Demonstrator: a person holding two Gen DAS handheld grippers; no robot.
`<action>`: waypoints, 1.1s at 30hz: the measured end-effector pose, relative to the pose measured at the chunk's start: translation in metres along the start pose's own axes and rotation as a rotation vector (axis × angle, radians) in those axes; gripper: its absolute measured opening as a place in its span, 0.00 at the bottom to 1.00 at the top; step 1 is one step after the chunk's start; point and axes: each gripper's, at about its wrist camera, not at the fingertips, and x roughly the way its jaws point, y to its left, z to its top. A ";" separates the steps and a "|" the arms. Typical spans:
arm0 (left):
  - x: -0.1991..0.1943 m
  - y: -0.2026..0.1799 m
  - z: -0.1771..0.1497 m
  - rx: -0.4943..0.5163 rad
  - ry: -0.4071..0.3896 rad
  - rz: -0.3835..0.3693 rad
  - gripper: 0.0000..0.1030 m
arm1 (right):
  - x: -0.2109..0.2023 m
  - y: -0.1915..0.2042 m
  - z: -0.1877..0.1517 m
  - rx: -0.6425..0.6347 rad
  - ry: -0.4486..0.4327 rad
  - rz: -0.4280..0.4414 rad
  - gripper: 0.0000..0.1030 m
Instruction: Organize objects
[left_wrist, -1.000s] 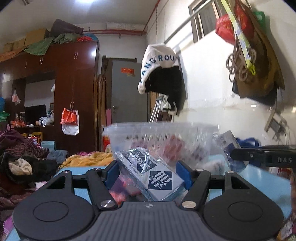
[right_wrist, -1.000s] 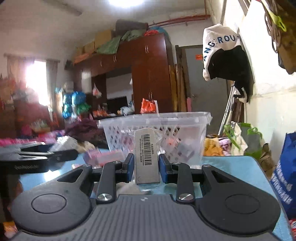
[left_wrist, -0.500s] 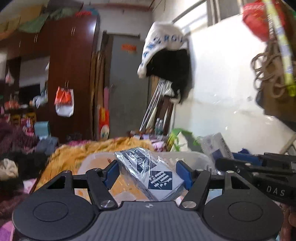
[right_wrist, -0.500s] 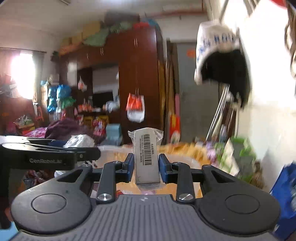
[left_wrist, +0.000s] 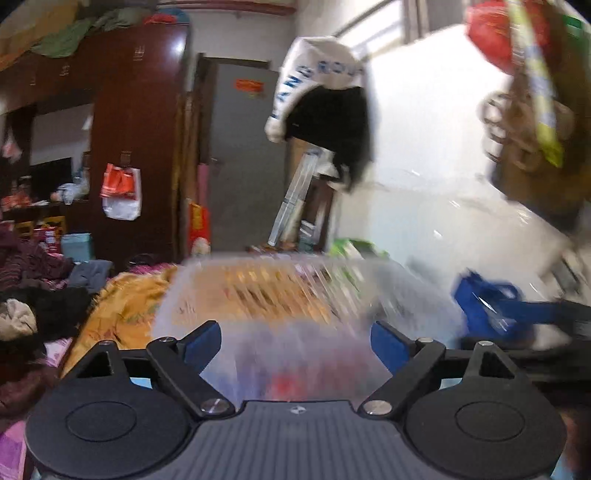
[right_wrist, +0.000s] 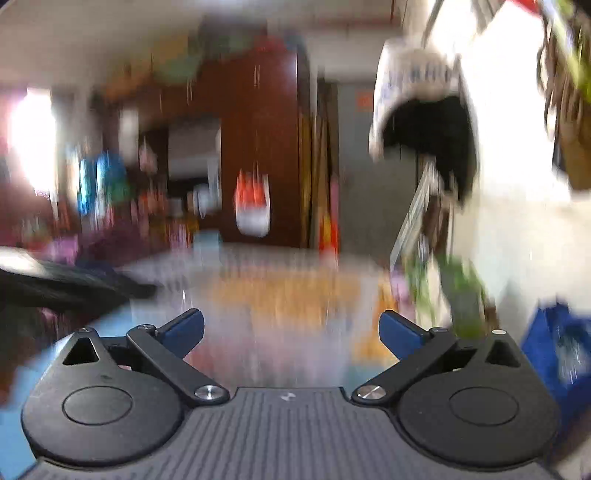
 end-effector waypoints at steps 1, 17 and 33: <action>-0.012 -0.002 -0.018 0.012 0.004 -0.016 0.88 | 0.010 -0.002 -0.008 0.002 0.049 0.016 1.00; -0.013 0.007 -0.082 -0.027 0.090 -0.118 0.88 | 0.045 -0.017 -0.035 0.140 0.149 0.004 0.72; -0.030 -0.031 -0.108 0.079 0.097 -0.123 0.88 | 0.019 -0.014 -0.033 0.144 -0.020 -0.027 0.72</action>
